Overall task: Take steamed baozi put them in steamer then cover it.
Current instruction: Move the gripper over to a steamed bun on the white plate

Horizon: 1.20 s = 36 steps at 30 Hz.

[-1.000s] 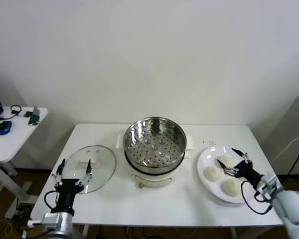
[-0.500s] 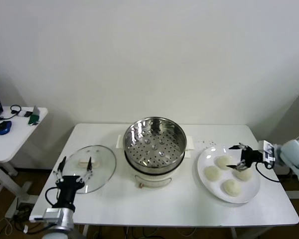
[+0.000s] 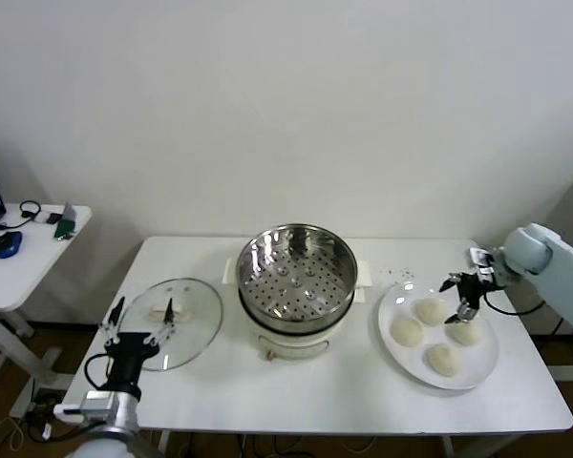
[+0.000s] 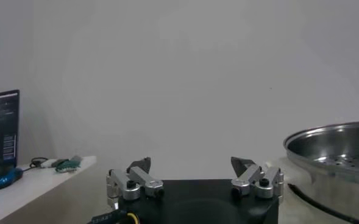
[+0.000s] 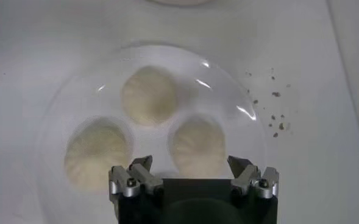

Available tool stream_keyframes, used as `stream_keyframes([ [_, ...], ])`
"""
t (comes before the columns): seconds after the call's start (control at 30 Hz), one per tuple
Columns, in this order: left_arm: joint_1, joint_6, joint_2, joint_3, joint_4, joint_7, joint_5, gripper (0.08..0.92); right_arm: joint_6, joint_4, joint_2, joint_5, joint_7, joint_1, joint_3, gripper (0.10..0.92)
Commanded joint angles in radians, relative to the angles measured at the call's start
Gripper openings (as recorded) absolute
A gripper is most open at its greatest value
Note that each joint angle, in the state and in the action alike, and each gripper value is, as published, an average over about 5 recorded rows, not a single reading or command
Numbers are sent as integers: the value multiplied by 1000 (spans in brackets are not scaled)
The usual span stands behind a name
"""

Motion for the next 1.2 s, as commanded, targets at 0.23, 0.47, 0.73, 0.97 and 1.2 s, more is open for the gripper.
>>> stream_keyframes([
  [0.23,1,7,13,-16,6,-2,-16,823,16,-217,192,-74,-18,69,-136,823],
  [0.47,2,6,11,-17,3,-1,-17,823,14,-204,191,-79,-15,38,-136,823],
  [0.73,4,5,11,-20,3,-2,-18,823,25,-222,197,-107,-13,20,-118,821],
  [0.97,8,4,9,-20,1,-3,-16,823,43,-251,213,-131,-14,12,-88,744],
  [1.2,11,6,7,-18,-5,-4,-14,823,54,-257,211,-130,-15,23,-81,722],
])
